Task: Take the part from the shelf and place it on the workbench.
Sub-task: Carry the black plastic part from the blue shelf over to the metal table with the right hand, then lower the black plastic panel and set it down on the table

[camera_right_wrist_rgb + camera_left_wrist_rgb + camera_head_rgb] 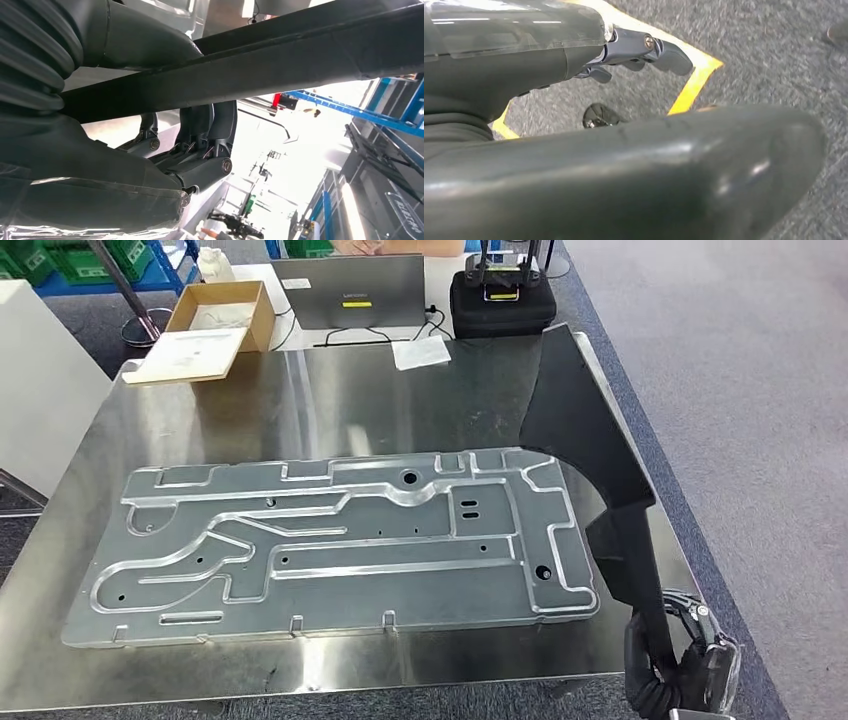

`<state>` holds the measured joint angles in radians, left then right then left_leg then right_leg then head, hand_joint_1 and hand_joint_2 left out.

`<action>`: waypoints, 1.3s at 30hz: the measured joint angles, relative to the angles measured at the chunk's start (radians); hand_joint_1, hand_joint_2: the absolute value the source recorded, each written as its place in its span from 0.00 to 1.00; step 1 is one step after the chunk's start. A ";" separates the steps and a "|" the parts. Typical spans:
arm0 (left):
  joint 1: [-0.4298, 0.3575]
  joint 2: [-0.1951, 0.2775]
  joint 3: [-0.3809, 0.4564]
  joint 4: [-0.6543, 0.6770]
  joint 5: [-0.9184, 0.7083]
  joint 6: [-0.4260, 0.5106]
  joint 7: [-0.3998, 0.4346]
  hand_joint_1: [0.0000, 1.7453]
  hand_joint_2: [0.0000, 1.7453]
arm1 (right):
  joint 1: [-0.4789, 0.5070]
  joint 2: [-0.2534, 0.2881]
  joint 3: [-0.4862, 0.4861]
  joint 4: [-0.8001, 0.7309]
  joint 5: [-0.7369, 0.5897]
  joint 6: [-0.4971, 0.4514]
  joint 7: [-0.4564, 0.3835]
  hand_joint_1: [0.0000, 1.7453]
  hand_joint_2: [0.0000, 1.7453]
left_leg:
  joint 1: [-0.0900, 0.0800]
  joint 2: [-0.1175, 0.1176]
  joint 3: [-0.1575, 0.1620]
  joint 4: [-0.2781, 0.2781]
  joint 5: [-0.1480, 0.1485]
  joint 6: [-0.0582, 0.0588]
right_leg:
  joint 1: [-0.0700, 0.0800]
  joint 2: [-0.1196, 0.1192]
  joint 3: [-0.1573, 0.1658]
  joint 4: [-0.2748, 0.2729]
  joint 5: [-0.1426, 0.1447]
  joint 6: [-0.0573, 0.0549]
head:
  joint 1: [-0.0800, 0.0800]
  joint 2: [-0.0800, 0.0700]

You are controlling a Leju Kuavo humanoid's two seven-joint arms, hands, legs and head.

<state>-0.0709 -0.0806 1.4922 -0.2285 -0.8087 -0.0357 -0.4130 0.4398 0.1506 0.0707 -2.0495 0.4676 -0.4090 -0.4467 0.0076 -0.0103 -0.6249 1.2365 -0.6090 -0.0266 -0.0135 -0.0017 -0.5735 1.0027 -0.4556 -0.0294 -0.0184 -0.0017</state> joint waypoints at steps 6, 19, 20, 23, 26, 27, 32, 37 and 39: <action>-0.002 0.001 0.000 0.000 0.000 0.002 0.000 0.00 0.00 | 0.000 0.003 -0.003 0.001 0.006 0.012 0.000 1.00 1.00 | -0.004 0.003 0.046 -0.191 0.136 0.018 | 0.005 0.006 0.038 0.003 -0.033 0.007 | 0.000 0.000; -0.005 -0.001 0.000 0.000 -0.012 -0.002 0.008 0.00 0.00 | -0.021 -0.004 -0.003 0.001 0.066 0.010 0.038 1.00 1.00 | 0.000 0.003 0.084 -0.251 0.153 0.050 | -0.008 0.003 -0.063 0.187 -0.086 0.060 | 0.005 0.000; -0.005 -0.001 0.000 0.000 -0.015 -0.003 0.009 0.00 0.00 | -0.032 -0.010 -0.002 0.002 0.083 0.010 0.053 1.00 1.00 | 0.000 0.002 0.084 -0.245 0.147 0.046 | -0.010 0.004 -0.034 0.123 -0.056 0.060 | 0.005 0.000; -0.006 0.000 -0.001 0.000 -0.026 -0.008 0.011 0.00 0.00 | -0.080 -0.039 0.002 0.012 0.159 0.016 0.121 1.00 1.00 | -0.005 0.002 0.078 -0.230 0.137 0.030 | -0.007 0.008 0.002 0.032 -0.028 0.047 | 0.003 0.000; -0.008 0.004 -0.004 0.000 -0.039 -0.017 0.011 0.00 0.00 | -0.160 -0.089 0.012 0.042 0.260 0.056 0.217 1.00 1.00 | -0.004 0.003 0.074 -0.222 0.129 0.013 | -0.007 0.011 0.000 0.027 -0.021 0.026 | 0.002 0.000; -0.009 0.006 -0.006 0.000 -0.043 -0.020 0.011 0.00 0.00 | -0.195 -0.108 0.018 0.058 0.294 0.076 0.248 1.00 1.00 | -0.003 0.003 0.064 -0.199 0.112 0.008 | -0.008 0.011 0.000 0.023 -0.019 0.020 | 0.001 0.000; -0.012 0.010 -0.013 0.000 -0.069 -0.031 0.012 0.00 0.00 | -0.375 -0.195 0.061 0.187 0.435 0.167 0.370 1.00 1.00 | 0.001 0.004 -0.064 0.065 0.006 -0.002 | -0.005 0.008 -0.006 0.023 -0.014 0.009 | 0.001 0.000; -0.018 0.027 -0.066 0.000 -0.145 -0.046 0.030 0.00 0.00 | -0.442 -0.278 0.083 0.251 0.535 0.237 0.459 1.00 1.00 | -0.007 0.005 0.052 -0.201 0.144 0.024 | 0.001 -0.003 0.001 0.025 -0.018 0.020 | 0.002 0.000; -0.019 0.033 -0.081 0.000 -0.153 -0.047 0.035 0.00 0.00 | -0.472 -0.295 0.099 0.277 0.555 0.275 0.462 1.00 1.00 | -0.012 0.006 0.058 -0.224 0.148 0.031 | 0.001 -0.003 -0.004 0.022 -0.014 0.030 | 0.002 0.000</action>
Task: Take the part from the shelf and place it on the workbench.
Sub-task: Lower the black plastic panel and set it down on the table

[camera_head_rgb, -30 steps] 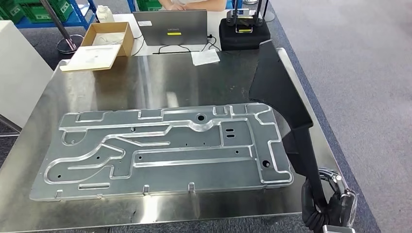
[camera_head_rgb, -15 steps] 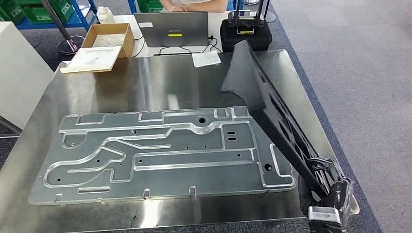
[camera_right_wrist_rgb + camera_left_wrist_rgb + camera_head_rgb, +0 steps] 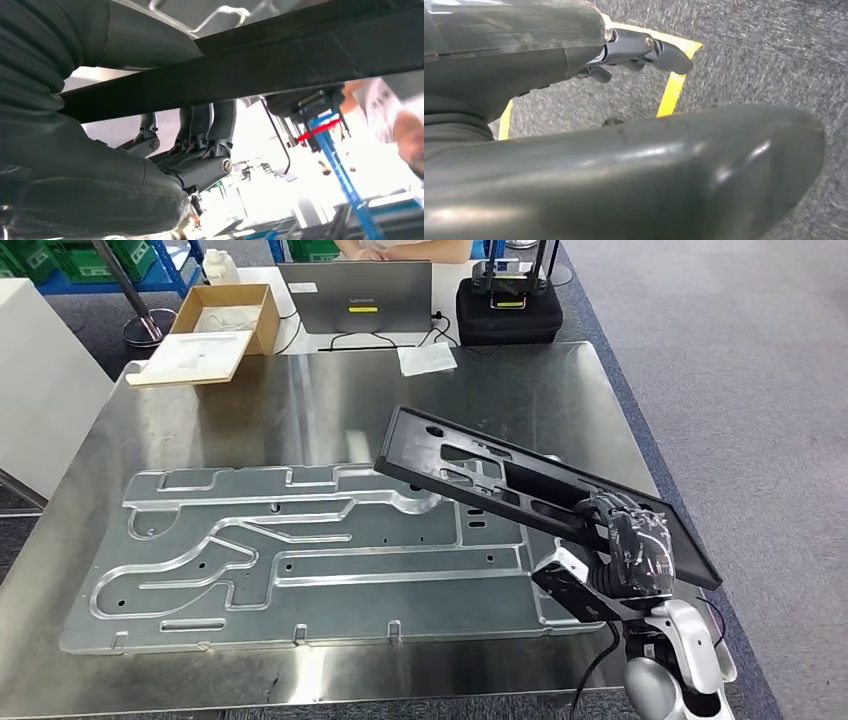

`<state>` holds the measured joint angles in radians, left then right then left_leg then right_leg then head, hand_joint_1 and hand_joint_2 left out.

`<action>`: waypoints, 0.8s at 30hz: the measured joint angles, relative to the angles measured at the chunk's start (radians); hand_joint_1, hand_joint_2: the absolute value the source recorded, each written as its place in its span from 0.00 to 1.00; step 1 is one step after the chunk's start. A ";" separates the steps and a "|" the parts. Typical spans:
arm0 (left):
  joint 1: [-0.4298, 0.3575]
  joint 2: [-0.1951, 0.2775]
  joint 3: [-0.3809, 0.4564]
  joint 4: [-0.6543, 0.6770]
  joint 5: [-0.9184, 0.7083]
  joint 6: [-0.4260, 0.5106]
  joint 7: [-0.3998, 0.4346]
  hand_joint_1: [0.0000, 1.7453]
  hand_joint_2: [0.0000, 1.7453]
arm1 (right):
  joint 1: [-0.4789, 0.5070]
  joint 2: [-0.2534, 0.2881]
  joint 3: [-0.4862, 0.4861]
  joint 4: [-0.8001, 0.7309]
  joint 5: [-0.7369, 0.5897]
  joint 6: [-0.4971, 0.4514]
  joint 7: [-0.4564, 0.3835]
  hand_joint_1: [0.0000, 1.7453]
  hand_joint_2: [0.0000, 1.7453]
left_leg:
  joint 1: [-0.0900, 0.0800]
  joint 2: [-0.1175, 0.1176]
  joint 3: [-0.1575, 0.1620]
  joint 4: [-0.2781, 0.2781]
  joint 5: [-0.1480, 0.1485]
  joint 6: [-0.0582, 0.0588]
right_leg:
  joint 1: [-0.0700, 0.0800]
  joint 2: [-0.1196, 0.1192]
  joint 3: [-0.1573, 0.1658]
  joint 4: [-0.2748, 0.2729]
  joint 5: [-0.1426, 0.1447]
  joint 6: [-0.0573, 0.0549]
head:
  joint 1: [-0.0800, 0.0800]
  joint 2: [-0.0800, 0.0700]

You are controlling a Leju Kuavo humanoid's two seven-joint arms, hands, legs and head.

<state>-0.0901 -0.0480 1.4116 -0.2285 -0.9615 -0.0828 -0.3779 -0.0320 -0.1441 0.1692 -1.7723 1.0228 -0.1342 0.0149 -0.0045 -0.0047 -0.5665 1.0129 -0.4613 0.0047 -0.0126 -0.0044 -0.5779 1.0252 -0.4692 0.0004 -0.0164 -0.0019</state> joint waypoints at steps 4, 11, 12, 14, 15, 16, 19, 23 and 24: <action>-0.006 0.003 -0.021 0.000 -0.009 -0.001 0.002 0.00 0.00 | -0.073 -0.009 0.063 0.067 0.035 0.050 0.010 1.00 1.00 | 0.009 0.006 0.012 -0.033 0.020 0.023 | 0.000 0.003 -0.022 0.048 -0.036 0.019 | 0.001 0.000; -0.007 0.003 -0.037 0.000 -0.019 -0.004 0.002 0.00 0.00 | -0.174 -0.010 0.169 0.197 0.049 0.099 0.023 1.00 1.00 | 0.007 0.002 0.012 -0.024 0.013 0.024 | -0.008 0.003 -0.080 0.141 -0.028 0.028 | 0.002 0.000; -0.008 0.003 -0.040 0.000 -0.021 -0.004 0.002 0.00 0.00 | -0.189 -0.010 0.183 0.212 0.049 0.103 0.023 1.00 1.00 | 0.005 0.001 0.011 -0.018 0.009 0.020 | -0.007 0.003 -0.051 0.077 -0.001 0.025 | 0.002 0.000; -0.009 0.003 -0.044 0.000 -0.022 -0.006 0.004 0.00 0.00 | -0.218 -0.009 0.205 0.239 0.050 0.110 0.023 1.00 1.00 | 0.002 0.000 0.004 -0.009 0.004 0.010 | -0.003 0.004 -0.022 0.008 0.017 0.017 | 0.000 0.000; -0.009 0.003 -0.046 0.000 -0.023 -0.006 0.005 0.00 0.00 | -0.228 -0.009 0.215 0.251 0.051 0.113 0.024 1.00 1.00 | 0.001 0.000 0.002 -0.008 0.004 0.006 | -0.001 0.004 -0.021 0.005 0.012 0.013 | 0.000 0.000; -0.009 0.003 -0.047 0.000 -0.023 -0.006 0.006 0.00 0.00 | -0.236 -0.009 0.224 0.262 0.051 0.116 0.024 1.00 1.00 | 0.001 0.000 0.001 -0.008 0.004 0.001 | -0.002 0.005 -0.022 0.003 0.013 0.007 | 0.000 0.000; -0.009 0.005 -0.049 0.000 -0.023 -0.006 0.008 0.00 0.00 | -0.256 -0.004 0.244 0.291 0.047 0.119 0.026 1.00 1.00 | 0.004 -0.001 -0.019 0.041 -0.032 -0.015 | -0.008 0.003 -0.013 -0.010 0.015 -0.010 | -0.002 0.000; -0.007 0.005 -0.050 0.001 -0.025 -0.006 0.010 0.00 0.00 | -0.274 0.008 0.266 0.334 0.038 0.119 0.026 1.00 1.00 | 0.012 0.000 -0.144 0.274 -0.115 -0.030 | -0.008 0.003 -0.006 -0.012 0.010 -0.020 | -0.004 0.000; -0.005 0.005 -0.050 0.001 -0.026 -0.006 0.011 0.00 0.00 | -0.277 0.011 0.270 0.345 0.038 0.119 0.025 1.00 1.00 | 0.014 0.000 -0.154 0.279 -0.098 -0.031 | -0.008 0.004 -0.003 -0.011 0.007 -0.020 | -0.004 0.000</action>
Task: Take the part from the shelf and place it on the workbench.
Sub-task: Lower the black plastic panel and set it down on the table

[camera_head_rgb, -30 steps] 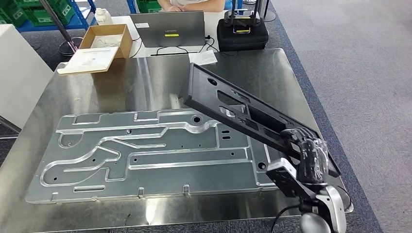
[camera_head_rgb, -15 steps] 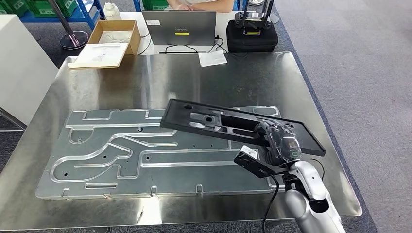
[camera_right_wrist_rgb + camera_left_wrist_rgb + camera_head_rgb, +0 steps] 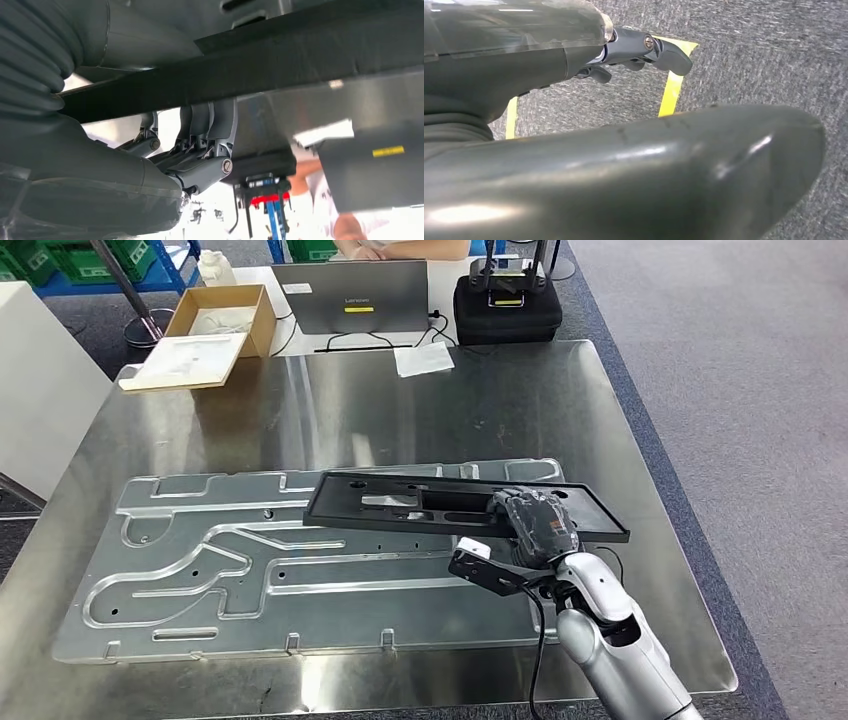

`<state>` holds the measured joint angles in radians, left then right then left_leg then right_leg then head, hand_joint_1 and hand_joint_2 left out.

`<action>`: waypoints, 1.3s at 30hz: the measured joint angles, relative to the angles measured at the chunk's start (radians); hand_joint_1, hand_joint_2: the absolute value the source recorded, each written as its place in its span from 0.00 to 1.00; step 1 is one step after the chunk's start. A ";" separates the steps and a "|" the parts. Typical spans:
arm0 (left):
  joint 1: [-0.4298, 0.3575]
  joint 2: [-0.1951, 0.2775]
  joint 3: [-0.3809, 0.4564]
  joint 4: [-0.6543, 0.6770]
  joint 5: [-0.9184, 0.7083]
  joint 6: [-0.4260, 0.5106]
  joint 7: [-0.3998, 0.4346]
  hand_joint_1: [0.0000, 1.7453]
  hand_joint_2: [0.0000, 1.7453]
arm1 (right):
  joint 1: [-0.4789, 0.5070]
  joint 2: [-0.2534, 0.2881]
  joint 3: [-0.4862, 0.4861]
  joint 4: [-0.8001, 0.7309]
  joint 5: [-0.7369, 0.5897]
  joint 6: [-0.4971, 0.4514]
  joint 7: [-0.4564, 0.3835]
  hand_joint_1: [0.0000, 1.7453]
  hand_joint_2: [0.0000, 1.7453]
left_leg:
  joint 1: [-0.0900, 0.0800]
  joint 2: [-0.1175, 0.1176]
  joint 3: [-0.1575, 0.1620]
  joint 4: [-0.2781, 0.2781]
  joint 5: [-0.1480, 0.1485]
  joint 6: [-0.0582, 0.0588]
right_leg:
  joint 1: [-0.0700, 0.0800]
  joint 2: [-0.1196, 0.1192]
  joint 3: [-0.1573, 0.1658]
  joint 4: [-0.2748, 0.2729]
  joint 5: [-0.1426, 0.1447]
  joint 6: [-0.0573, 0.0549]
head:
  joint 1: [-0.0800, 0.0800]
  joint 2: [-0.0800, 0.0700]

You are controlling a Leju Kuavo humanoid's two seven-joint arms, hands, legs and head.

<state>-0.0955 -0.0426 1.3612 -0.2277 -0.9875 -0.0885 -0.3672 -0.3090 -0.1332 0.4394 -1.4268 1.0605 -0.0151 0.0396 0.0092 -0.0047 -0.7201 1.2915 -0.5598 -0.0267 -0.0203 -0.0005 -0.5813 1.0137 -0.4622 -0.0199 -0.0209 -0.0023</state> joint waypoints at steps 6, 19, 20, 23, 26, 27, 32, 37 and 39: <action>0.001 0.002 -0.002 0.000 -0.009 -0.003 0.000 0.00 0.00 | -0.064 0.037 0.030 0.082 0.001 0.012 -0.005 1.00 1.00 | -0.005 -0.001 0.102 -0.256 0.150 0.013 | 0.004 0.014 0.018 0.001 -0.018 0.021 | 0.000 0.000; -0.002 0.003 -0.017 0.002 -0.034 -0.015 0.006 0.00 0.00 | -0.262 0.155 0.137 0.346 -0.018 0.042 -0.001 0.75 1.00 | -0.007 -0.003 0.168 -0.299 0.104 0.043 | 0.014 0.008 -0.075 0.082 0.041 0.019 | 0.002 0.000; -0.004 0.002 -0.019 0.002 -0.035 -0.015 0.006 0.00 0.00 | -0.274 0.166 0.143 0.362 -0.020 0.045 -0.001 0.50 1.00 | -0.008 -0.003 0.169 -0.297 0.100 0.039 | 0.017 0.008 -0.060 0.045 0.055 0.014 | 0.001 0.000; -0.008 0.002 -0.023 0.003 -0.039 -0.014 0.004 0.00 0.50 | -0.302 0.199 0.158 0.396 -0.025 0.048 0.001 0.00 1.00 | -0.009 -0.003 0.164 -0.295 0.095 0.026 | 0.019 0.006 -0.048 0.016 0.043 0.002 | 0.000 0.000; -0.009 0.004 -0.027 0.004 -0.038 -0.020 -0.009 0.00 0.00 | -0.320 0.228 0.167 0.422 -0.035 0.040 0.002 0.00 1.00 | -0.007 -0.001 0.130 -0.223 0.049 0.007 | 0.008 0.004 -0.032 -0.014 0.037 -0.009 | -0.002 0.000; -0.009 0.004 -0.027 0.004 -0.035 -0.025 -0.011 0.00 0.00 | -0.323 0.233 0.170 0.431 -0.038 0.037 0.001 0.00 1.00 | -0.004 -0.001 0.101 -0.162 0.021 0.000 | 0.008 0.003 -0.030 -0.016 0.038 -0.011 | -0.003 0.000; -0.005 0.004 -0.027 0.004 -0.026 -0.039 -0.003 0.00 0.00 | -0.324 0.240 0.177 0.464 -0.052 0.024 0.002 0.00 1.00 | 0.014 0.000 0.041 -0.077 0.042 -0.021 | 0.004 0.001 -0.026 -0.007 0.031 -0.006 | -0.003 0.000; -0.006 0.003 -0.027 0.006 -0.020 -0.049 -0.003 0.00 0.00 | -0.326 0.240 0.177 0.475 -0.056 0.011 0.002 0.00 1.00 | 0.011 -0.003 0.128 -0.273 0.115 -0.007 | 0.006 0.006 -0.034 0.011 0.023 0.023 | -0.004 0.000; -0.005 0.003 -0.027 0.006 -0.020 -0.052 -0.003 0.00 0.00 | -0.326 0.238 0.177 0.476 -0.056 0.005 0.003 0.00 1.00 | 0.012 -0.003 0.126 -0.276 0.120 0.009 | 0.005 0.006 -0.035 0.013 0.020 0.033 | -0.004 0.000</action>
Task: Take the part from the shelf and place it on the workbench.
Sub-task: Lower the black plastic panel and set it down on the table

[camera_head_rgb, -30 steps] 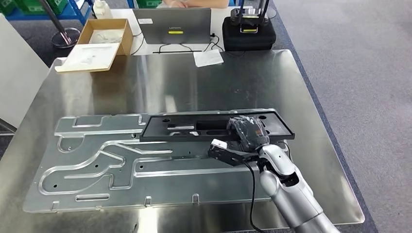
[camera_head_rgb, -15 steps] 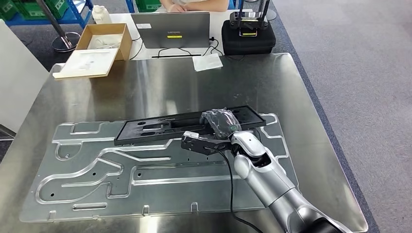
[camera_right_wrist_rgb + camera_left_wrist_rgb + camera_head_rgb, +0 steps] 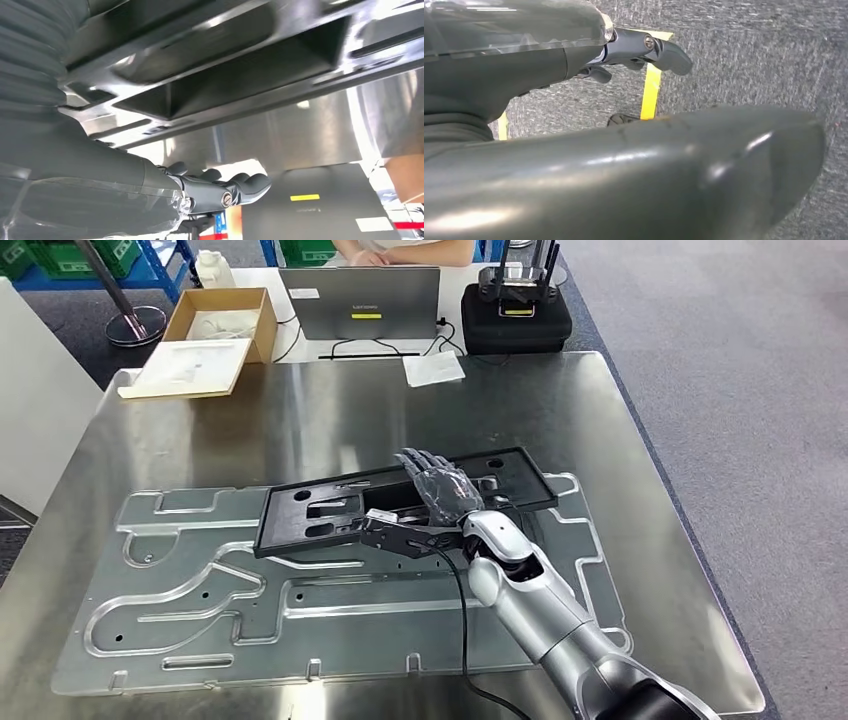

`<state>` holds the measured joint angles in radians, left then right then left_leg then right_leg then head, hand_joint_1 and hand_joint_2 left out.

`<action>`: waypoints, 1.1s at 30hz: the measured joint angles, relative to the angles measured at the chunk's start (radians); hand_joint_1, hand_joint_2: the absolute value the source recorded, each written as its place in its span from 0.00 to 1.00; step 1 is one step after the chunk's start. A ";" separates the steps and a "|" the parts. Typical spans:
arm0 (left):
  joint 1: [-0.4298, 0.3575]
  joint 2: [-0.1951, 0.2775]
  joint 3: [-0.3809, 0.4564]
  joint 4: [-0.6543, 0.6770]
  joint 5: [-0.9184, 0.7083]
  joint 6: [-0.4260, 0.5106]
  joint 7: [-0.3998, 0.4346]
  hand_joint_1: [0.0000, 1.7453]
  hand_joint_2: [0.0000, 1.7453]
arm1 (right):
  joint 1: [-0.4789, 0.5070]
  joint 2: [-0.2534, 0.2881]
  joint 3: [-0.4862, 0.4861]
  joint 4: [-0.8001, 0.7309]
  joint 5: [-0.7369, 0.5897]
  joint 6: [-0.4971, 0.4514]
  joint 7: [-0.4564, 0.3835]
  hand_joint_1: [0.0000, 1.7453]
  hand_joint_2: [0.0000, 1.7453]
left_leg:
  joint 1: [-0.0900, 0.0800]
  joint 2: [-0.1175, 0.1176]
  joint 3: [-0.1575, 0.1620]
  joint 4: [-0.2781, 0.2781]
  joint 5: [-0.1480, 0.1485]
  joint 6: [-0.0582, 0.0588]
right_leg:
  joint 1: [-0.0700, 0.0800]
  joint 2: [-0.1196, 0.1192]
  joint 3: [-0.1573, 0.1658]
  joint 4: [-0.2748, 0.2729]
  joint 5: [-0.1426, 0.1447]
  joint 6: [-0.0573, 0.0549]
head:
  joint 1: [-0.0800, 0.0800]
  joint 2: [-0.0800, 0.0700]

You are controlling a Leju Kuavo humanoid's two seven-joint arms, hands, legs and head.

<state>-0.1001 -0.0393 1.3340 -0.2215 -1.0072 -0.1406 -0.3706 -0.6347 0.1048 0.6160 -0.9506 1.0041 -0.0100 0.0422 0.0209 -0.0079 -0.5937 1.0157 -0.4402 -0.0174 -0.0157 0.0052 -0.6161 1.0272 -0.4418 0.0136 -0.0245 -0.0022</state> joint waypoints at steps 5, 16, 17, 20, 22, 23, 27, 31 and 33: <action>0.000 0.000 0.000 0.000 0.009 -0.006 -0.001 0.00 0.00 | 0.008 -0.005 -0.005 -0.013 -0.033 -0.030 -0.008 0.00 1.00 | -0.002 0.003 -0.001 -0.007 0.010 0.028 | -0.003 -0.002 -0.103 0.240 -0.132 0.011 | 0.000 0.000; 0.005 -0.002 0.014 0.001 0.055 -0.023 0.001 0.00 0.00 | 0.072 -0.007 -0.034 -0.311 -0.321 -0.041 -0.063 0.00 1.00 | -0.014 0.002 -0.012 0.015 0.001 -0.001 | 0.007 -0.006 0.017 0.000 -0.005 -0.029 | -0.001 0.000; 0.005 -0.002 0.017 0.001 0.059 -0.024 0.001 0.00 0.00 | 0.079 -0.006 -0.033 -0.346 -0.342 -0.047 -0.065 0.00 1.00 | -0.012 0.002 -0.021 0.040 -0.024 -0.007 | 0.005 -0.008 0.015 -0.005 0.001 -0.036 | -0.002 0.000; 0.006 -0.005 0.027 0.001 0.070 -0.025 0.001 0.00 0.00 | 0.108 -0.005 -0.031 -0.446 -0.387 -0.071 -0.070 0.00 1.00 | -0.008 0.002 -0.078 0.217 -0.140 -0.021 | 0.005 -0.012 -0.001 -0.006 0.014 -0.046 | -0.003 0.000; 0.006 -0.005 0.033 0.001 0.075 -0.027 0.001 0.00 0.00 | 0.135 -0.006 -0.027 -0.502 -0.406 -0.081 -0.072 0.00 1.00 | -0.007 0.003 -0.082 0.273 -0.164 -0.024 | 0.006 -0.013 -0.018 0.000 0.023 -0.045 | -0.003 0.000; 0.006 -0.005 0.034 0.001 0.076 -0.028 0.001 0.00 0.00 | 0.147 -0.008 -0.024 -0.527 -0.414 -0.086 -0.073 0.00 1.00 | -0.007 0.003 -0.055 0.242 -0.149 -0.024 | 0.006 -0.013 -0.027 0.003 0.028 -0.043 | -0.003 0.000; 0.003 -0.006 0.042 0.001 0.084 -0.033 0.001 0.00 0.00 | 0.181 -0.015 -0.017 -0.607 -0.426 -0.119 -0.075 0.00 0.25 | -0.013 0.001 0.088 0.001 -0.079 -0.007 | 0.007 -0.011 -0.045 0.009 0.049 -0.025 | -0.002 0.000; 0.004 -0.010 0.052 0.002 0.089 -0.035 0.001 0.00 0.00 | 0.232 -0.025 -0.013 -0.658 -0.415 -0.169 -0.078 0.00 0.00 | -0.015 0.003 0.077 -0.015 -0.047 0.022 | 0.006 -0.009 -0.053 0.005 0.059 -0.001 | -0.001 0.000; 0.003 -0.014 0.055 0.003 0.092 -0.035 0.000 0.00 0.00 | 0.262 -0.034 -0.012 -0.678 -0.400 -0.195 -0.081 0.00 0.00 | -0.009 0.007 0.056 -0.021 -0.020 0.037 | 0.005 -0.006 -0.077 0.063 -0.012 0.007 | 0.003 0.000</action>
<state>-0.0971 -0.0528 1.3894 -0.2190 -0.9148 -0.1751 -0.3703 -0.3723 0.0708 0.6040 -1.6291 0.6045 -0.2050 -0.0389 0.0114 -0.0009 -0.5380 0.9943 -0.4602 0.0192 -0.0110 -0.0009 -0.6930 1.0897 -0.4540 0.0207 -0.0218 -0.0022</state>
